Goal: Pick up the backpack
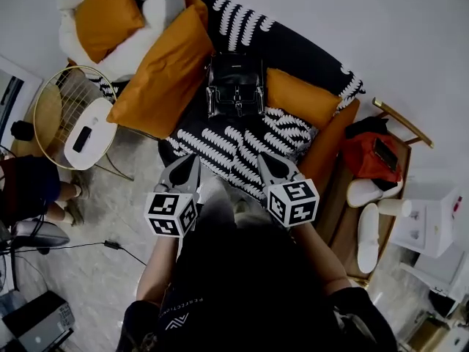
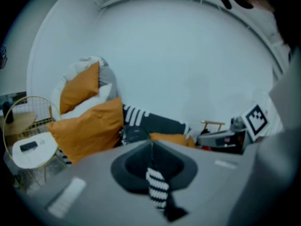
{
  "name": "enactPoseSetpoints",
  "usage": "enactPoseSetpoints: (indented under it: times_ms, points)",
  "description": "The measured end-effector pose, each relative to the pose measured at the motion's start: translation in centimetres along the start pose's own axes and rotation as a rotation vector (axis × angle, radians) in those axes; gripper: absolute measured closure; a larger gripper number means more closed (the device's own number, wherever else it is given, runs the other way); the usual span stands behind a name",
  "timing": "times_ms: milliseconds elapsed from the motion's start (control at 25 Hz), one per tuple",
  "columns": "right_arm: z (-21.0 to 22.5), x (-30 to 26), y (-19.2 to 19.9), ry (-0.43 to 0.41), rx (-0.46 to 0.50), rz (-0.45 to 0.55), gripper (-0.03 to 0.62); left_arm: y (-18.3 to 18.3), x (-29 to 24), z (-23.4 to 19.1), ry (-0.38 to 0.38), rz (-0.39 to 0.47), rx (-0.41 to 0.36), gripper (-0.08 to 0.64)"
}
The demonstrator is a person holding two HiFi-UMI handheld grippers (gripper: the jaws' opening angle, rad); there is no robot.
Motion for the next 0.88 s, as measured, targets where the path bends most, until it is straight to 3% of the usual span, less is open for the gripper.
enactPoseSetpoints:
  times_ms: [160,400,880]
  points:
    - [1.2,-2.8,-1.2,0.032,-0.007,-0.007,0.597,-0.8,-3.5,-2.2,0.012,-0.068,-0.041,0.477]
    - [3.4,-7.1,-2.4,0.087,-0.048,-0.046,0.589,-1.6,-8.5,-5.4,0.045,-0.152,-0.036,0.465]
    - [5.2,-16.5,-4.8,0.157,-0.072,-0.111,0.532,-2.1,-16.3,-14.5,0.064,-0.223,0.032,0.403]
Point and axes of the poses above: the fingertips, and each gripper's own axes: x backward along the fingers, z to its right, y out of its underside, the point moved 7 cm from there along x, backward along the fingers, and after that the axes turned 15 degrees about y, right-handed, at the moved point
